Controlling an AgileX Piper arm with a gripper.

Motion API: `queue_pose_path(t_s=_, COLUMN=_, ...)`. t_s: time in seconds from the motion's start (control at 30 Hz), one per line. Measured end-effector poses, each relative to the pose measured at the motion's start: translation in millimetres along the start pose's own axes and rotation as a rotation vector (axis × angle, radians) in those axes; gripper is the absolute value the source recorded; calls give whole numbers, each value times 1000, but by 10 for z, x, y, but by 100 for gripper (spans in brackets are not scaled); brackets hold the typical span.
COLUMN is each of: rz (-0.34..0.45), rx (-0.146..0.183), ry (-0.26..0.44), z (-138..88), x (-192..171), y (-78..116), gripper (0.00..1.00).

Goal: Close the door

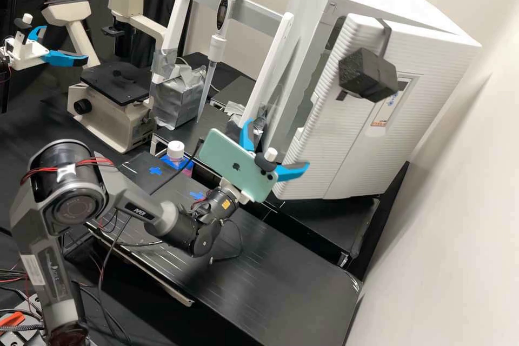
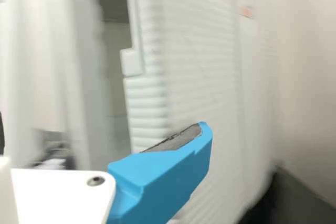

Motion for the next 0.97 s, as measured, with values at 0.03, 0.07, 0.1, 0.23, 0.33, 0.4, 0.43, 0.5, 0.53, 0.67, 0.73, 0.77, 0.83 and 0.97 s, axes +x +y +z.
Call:
queue_pose_path(t_s=0.03, rz=-9, rx=2, ry=18, z=-26, x=13, y=-25, gripper=100)
queue_pose_path(t_s=0.07, rz=-20, rx=1, ry=36, z=-53, x=27, y=-47, gripper=100)
queue_pose_path(t_s=0.1, rz=-26, rx=1, ry=48, z=-74, x=43, y=-59, gripper=100)
queue_pose_path(t_s=0.23, rz=-37, rx=4, ry=74, z=-122, x=77, y=-93, gripper=100)
queue_pose_path(t_s=0.33, rz=-43, rx=8, ry=77, z=-125, x=83, y=-110, gripper=100)
queue_pose_path(t_s=0.4, rz=-47, rx=12, ry=72, z=-107, x=88, y=-124, gripper=100)
queue_pose_path(t_s=0.43, rz=-47, rx=14, ry=72, z=-108, x=91, y=-128, gripper=100)
queue_pose_path(t_s=0.5, rz=-51, rx=15, ry=71, z=-111, x=95, y=-140, gripper=100)
queue_pose_path(t_s=0.53, rz=-52, rx=16, ry=76, z=-117, x=96, y=-144, gripper=100)
queue_pose_path(t_s=0.67, rz=-50, rx=19, ry=76, z=-132, x=91, y=-186, gripper=100)
queue_pose_path(t_s=0.73, rz=-33, rx=9, ry=62, z=-138, x=51, y=-219, gripper=100)
queue_pose_path(t_s=0.77, rz=-11, rx=7, ry=55, z=-153, x=29, y=-227, gripper=100)
queue_pose_path(t_s=0.83, rz=38, rx=7, ry=33, z=-187, x=-33, y=-276, gripper=100)
queue_pose_path(t_s=0.97, rz=96, rx=42, ry=8, z=-280, x=-188, y=-367, gripper=100)
